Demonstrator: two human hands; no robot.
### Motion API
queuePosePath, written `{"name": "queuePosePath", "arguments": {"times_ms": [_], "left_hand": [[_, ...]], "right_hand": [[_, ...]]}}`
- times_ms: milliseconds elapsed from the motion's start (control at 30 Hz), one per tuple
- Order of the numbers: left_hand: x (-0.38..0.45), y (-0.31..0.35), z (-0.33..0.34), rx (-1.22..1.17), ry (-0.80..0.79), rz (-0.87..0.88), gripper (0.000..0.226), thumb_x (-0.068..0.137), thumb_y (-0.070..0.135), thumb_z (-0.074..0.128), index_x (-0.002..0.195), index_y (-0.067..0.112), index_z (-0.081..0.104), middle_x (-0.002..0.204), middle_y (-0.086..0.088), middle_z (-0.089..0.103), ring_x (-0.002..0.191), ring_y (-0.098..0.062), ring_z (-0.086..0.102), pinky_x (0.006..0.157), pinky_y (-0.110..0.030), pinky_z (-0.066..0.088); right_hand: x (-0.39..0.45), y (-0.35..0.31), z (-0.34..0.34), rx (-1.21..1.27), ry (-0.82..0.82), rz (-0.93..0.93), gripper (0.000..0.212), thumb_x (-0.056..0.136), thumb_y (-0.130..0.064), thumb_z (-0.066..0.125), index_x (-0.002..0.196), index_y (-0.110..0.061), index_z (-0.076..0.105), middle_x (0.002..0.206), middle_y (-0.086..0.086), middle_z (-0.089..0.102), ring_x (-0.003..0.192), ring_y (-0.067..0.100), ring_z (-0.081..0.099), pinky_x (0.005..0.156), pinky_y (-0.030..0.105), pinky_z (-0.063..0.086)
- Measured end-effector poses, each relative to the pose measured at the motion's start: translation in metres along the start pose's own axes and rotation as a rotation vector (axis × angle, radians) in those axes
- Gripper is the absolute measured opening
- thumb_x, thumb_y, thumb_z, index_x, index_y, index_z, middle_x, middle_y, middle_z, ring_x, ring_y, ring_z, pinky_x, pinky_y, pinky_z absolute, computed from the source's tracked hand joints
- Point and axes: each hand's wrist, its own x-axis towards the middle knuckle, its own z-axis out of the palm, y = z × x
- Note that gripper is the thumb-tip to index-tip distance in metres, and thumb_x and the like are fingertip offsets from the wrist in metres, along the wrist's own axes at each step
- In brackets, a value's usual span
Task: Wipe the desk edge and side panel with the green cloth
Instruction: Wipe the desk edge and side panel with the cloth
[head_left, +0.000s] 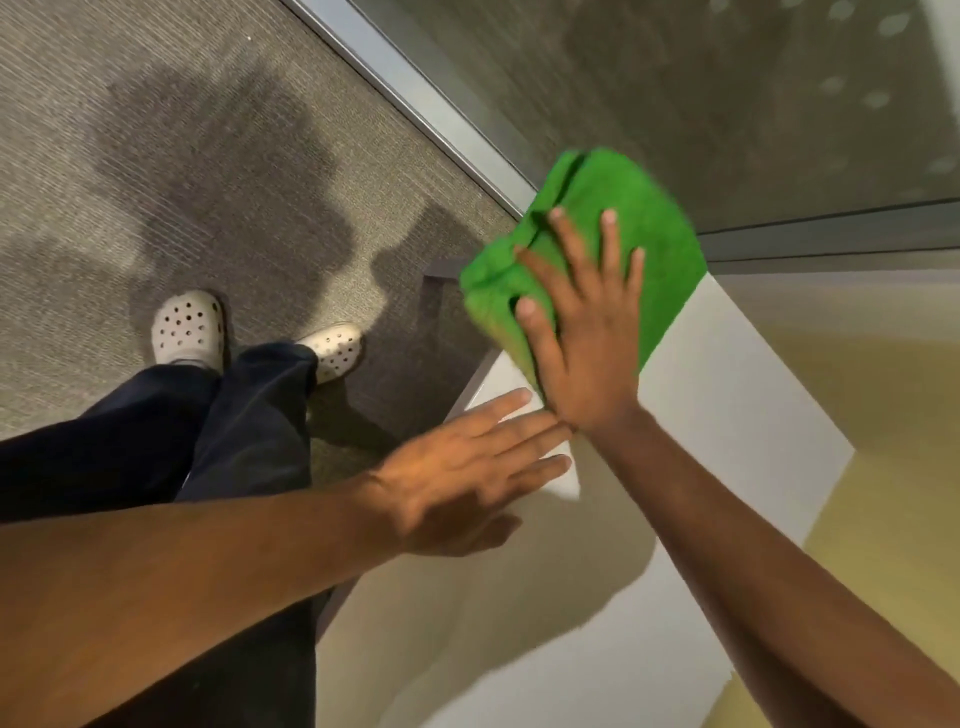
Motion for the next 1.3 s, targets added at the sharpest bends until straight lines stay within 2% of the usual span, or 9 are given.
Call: {"name": "queuePosePath", "arguments": {"times_ms": [167,300,433,567,800,900,1033,1167,1300], "left_hand": [[0.0,0.003,-0.001,0.04,-0.02,0.073,0.073,0.096,0.052,0.051,0.156,0.011,0.043,0.17,-0.017,0.031,0.159,-0.032,0.024,0.131,-0.047,0.004],[-0.001,0.001,0.0,0.002,-0.033,0.084,0.074,0.096,0.052,0.052,0.158,0.012,0.041,0.172,-0.014,0.027,0.161,-0.03,0.02,0.129,-0.046,0.0],[-0.001,0.0,-0.001,-0.052,-0.062,0.072,0.074,0.098,0.051,0.052,0.161,0.016,0.035,0.175,-0.01,0.021,0.163,-0.026,0.013,0.133,-0.043,-0.003],[-0.001,-0.002,-0.001,-0.056,-0.032,0.082,0.072,0.097,0.05,0.055,0.159,0.017,0.04,0.173,-0.009,0.027,0.162,-0.026,0.017,0.133,-0.043,0.002],[-0.004,-0.003,0.005,-0.001,0.09,0.101,0.07,0.091,0.05,0.058,0.148,0.011,0.047,0.164,-0.014,0.04,0.156,-0.032,0.03,0.131,-0.049,0.016],[-0.006,-0.006,0.011,-0.02,0.142,0.131,0.064,0.091,0.051,0.055,0.14,0.01,0.054,0.157,-0.013,0.045,0.153,-0.032,0.034,0.131,-0.048,0.014],[-0.003,-0.011,0.009,0.037,0.124,0.229,0.062,0.083,0.056,0.065,0.127,0.012,0.066,0.148,-0.014,0.052,0.145,-0.034,0.036,0.128,-0.049,0.017],[-0.009,-0.012,0.011,0.061,0.092,0.368,0.045,0.084,0.058,0.066,0.113,0.025,0.077,0.138,0.0,0.069,0.137,-0.022,0.054,0.122,-0.044,0.023],[-0.006,-0.015,0.01,0.06,0.07,0.384,0.05,0.083,0.059,0.067,0.12,0.025,0.073,0.139,0.001,0.068,0.134,-0.02,0.058,0.121,-0.04,0.034]], "right_hand": [[0.013,0.018,-0.005,-0.064,-0.087,-0.406,0.052,0.106,-0.059,0.041,0.118,-0.022,0.075,0.128,0.002,0.07,0.149,0.035,0.048,0.127,0.069,0.015],[0.064,0.042,-0.012,-0.09,-0.023,-0.392,0.052,0.101,-0.059,0.051,0.097,-0.013,0.074,0.093,0.011,0.065,0.111,0.034,0.065,0.128,0.06,0.022],[0.078,0.042,-0.015,-0.001,0.092,-0.044,0.042,0.099,-0.051,0.057,0.098,-0.013,0.075,0.112,0.008,0.069,0.127,0.032,0.06,0.116,0.05,0.038],[0.071,0.032,-0.012,0.059,0.216,0.289,0.049,0.099,-0.052,0.051,0.132,-0.019,0.068,0.132,0.005,0.069,0.125,0.029,0.062,0.108,0.045,0.044],[0.032,0.01,-0.006,0.027,0.181,0.799,0.075,0.101,-0.063,0.026,0.165,-0.026,0.032,0.172,0.006,0.034,0.162,0.032,0.024,0.129,0.063,0.019],[0.013,-0.004,-0.006,0.008,0.023,0.531,0.082,0.097,-0.072,0.028,0.168,-0.033,0.019,0.18,0.004,0.011,0.166,0.036,0.006,0.131,0.066,0.006],[-0.01,-0.019,-0.004,-0.013,-0.11,0.037,0.061,0.099,-0.063,0.051,0.154,-0.038,0.05,0.175,-0.003,0.028,0.167,0.035,0.001,0.131,0.066,-0.001],[-0.015,-0.022,-0.002,-0.005,-0.102,-0.18,0.039,0.1,-0.051,0.053,0.117,-0.025,0.076,0.134,0.0,0.068,0.161,0.037,0.029,0.126,0.072,0.011],[0.033,0.008,-0.011,-0.069,-0.158,-0.519,0.044,0.091,-0.055,0.058,0.088,-0.016,0.078,0.089,0.007,0.068,0.113,0.037,0.069,0.12,0.068,0.031]]}}
